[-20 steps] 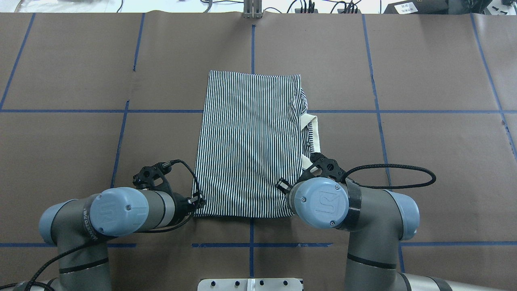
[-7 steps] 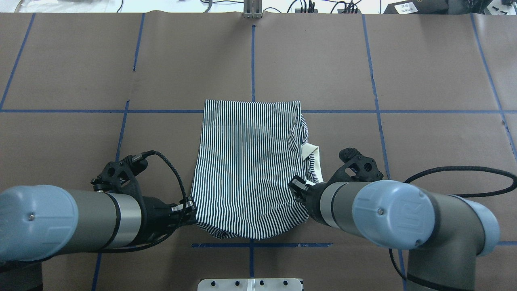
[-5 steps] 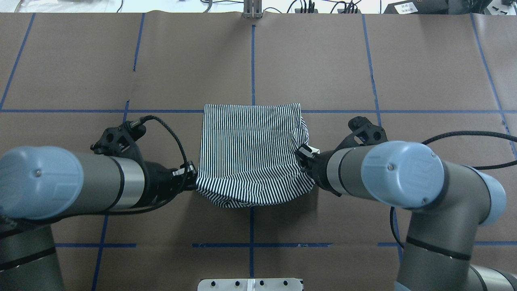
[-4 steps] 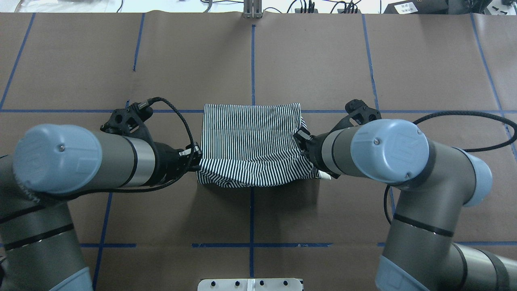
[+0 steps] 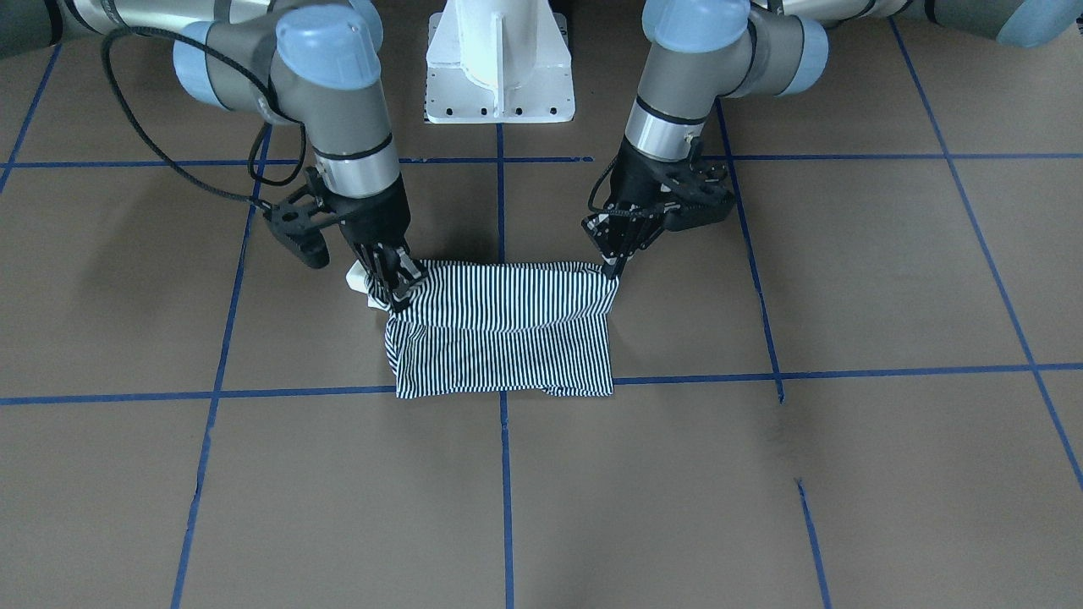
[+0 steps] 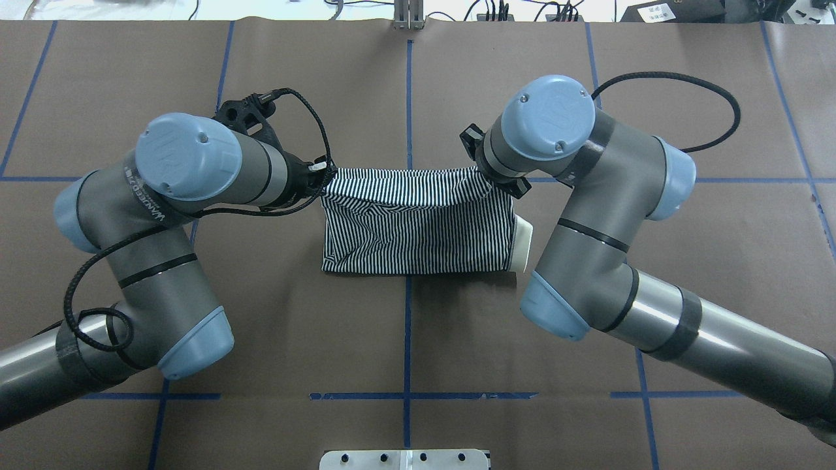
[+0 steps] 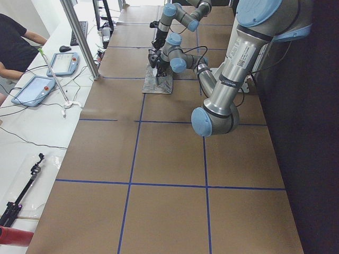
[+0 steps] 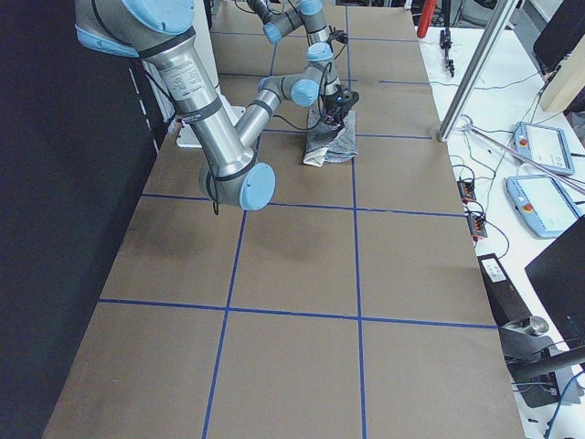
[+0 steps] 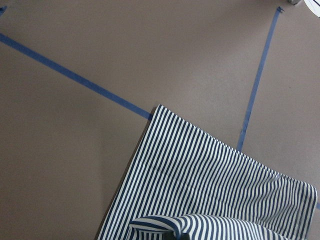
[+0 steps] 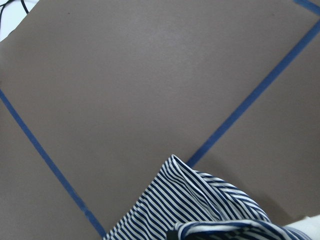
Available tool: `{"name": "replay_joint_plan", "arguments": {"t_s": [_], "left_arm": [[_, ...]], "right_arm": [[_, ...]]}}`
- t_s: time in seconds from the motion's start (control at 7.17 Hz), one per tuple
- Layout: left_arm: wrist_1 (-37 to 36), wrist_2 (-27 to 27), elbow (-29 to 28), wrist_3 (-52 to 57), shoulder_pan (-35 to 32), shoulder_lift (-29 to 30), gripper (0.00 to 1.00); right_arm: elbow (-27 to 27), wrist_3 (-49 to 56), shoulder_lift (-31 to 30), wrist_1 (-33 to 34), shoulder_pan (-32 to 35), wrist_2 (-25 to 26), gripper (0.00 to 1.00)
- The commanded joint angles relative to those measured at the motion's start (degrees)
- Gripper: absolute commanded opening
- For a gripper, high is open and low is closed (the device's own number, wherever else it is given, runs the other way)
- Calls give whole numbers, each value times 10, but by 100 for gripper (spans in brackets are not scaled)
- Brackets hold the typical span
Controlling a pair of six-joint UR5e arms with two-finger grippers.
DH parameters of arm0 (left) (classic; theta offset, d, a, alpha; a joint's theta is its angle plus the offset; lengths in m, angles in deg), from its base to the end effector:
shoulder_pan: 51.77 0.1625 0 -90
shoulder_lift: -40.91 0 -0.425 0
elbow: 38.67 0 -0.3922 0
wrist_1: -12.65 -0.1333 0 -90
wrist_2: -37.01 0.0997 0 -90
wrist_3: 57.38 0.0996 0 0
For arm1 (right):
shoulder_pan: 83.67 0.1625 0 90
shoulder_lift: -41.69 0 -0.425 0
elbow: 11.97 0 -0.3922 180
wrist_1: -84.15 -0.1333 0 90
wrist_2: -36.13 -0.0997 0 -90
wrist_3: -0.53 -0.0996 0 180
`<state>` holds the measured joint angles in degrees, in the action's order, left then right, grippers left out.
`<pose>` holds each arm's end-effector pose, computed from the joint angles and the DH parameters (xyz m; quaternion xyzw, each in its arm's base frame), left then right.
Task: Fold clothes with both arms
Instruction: 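Fold the near edge over onto the far half with both grippers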
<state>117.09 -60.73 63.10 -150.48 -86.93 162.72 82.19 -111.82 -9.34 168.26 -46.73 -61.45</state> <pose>0.4580 -0.4692 0.2210 0.0769 0.4813 -0.2550 0.8351 -0.4820 -0.5128 0.2143 -0.0071 -0.4182 0.4252 0.8026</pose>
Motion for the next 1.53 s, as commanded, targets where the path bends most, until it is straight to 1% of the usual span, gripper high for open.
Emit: {"name": "replay_joint_plan", "arguments": {"t_s": [0.0,0.14,0.28,0.42,0.56,0.7,0.84,0.98,1.12,1.26,1.39], "left_arm": [[22,19,-76,59,-16,32,0],[85,32,-169,103,-38,67,18],[164,33,-258,118,-58,92,33],[181,28,-261,119,-71,92,41],[183,26,-258,116,-73,93,43],[176,21,-237,115,-74,92,40],[173,-16,-214,96,-71,92,0],[141,-40,-214,95,-64,106,0],[89,-43,-213,106,-44,120,0],[66,-43,-220,126,-19,129,0],[38,-43,-236,141,4,148,0]], "right_arm": [[-177,16,76,-87,15,-6,6],[-252,37,95,-142,32,-18,25],[-281,66,95,-176,60,-45,42],[-275,72,90,-179,78,-78,49],[-273,73,83,-183,76,-81,99],[-261,74,80,-183,78,-83,100],[-245,72,75,-183,75,-83,100],[-226,70,73,-182,72,-83,100],[-181,69,55,-176,52,-82,100],[-157,69,43,-175,49,-83,100],[-155,69,42,-176,49,-83,100]]}}
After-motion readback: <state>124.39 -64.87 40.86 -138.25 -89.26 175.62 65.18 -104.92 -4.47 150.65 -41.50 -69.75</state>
